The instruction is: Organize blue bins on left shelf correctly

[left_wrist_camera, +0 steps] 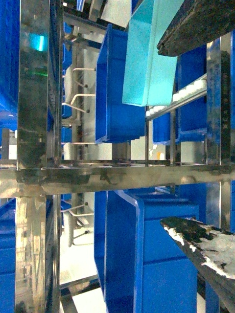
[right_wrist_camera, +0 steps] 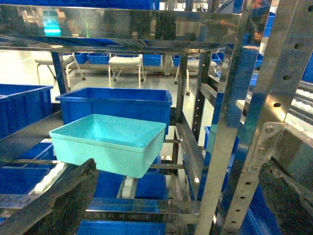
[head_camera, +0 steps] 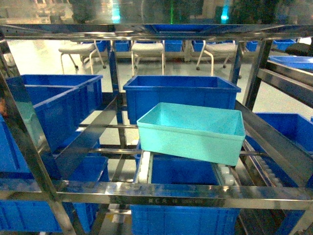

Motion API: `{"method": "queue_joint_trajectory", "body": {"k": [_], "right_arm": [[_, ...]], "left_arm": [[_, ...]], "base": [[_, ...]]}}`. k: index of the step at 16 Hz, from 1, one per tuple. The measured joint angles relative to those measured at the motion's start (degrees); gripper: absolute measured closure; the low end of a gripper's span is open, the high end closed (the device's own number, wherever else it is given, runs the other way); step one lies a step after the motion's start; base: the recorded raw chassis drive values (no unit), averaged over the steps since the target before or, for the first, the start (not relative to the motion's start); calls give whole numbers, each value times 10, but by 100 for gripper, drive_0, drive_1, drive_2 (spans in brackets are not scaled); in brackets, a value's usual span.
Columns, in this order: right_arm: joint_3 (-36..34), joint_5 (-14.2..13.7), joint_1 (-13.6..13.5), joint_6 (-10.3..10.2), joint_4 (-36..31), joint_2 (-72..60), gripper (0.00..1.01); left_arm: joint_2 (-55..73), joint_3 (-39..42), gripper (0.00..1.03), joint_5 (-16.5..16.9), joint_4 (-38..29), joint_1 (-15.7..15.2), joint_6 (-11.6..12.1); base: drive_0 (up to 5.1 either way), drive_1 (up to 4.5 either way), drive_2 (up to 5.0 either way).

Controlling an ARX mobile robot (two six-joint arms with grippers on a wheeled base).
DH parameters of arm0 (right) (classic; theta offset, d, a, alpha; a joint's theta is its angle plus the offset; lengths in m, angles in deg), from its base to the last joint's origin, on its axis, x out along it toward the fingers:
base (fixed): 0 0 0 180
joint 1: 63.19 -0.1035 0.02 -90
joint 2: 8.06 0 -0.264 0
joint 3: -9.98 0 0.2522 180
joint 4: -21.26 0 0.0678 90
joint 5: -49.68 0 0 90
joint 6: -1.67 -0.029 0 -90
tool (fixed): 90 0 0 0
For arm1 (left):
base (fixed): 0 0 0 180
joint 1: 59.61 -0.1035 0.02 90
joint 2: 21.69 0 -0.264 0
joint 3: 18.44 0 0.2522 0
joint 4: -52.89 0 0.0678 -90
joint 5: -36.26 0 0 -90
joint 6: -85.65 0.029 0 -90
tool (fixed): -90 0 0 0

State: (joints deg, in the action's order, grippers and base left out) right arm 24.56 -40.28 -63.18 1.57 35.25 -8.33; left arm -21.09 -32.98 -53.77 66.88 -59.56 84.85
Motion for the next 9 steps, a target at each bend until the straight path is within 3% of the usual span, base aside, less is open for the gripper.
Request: {"method": "queue_joint_trajectory", "body": {"k": [9], "right_arm": [[0,0,0,0,0,0,3]], "left_arm": [[0,0,5,0,0,0,0]], "base": [[0,0,0]]}}
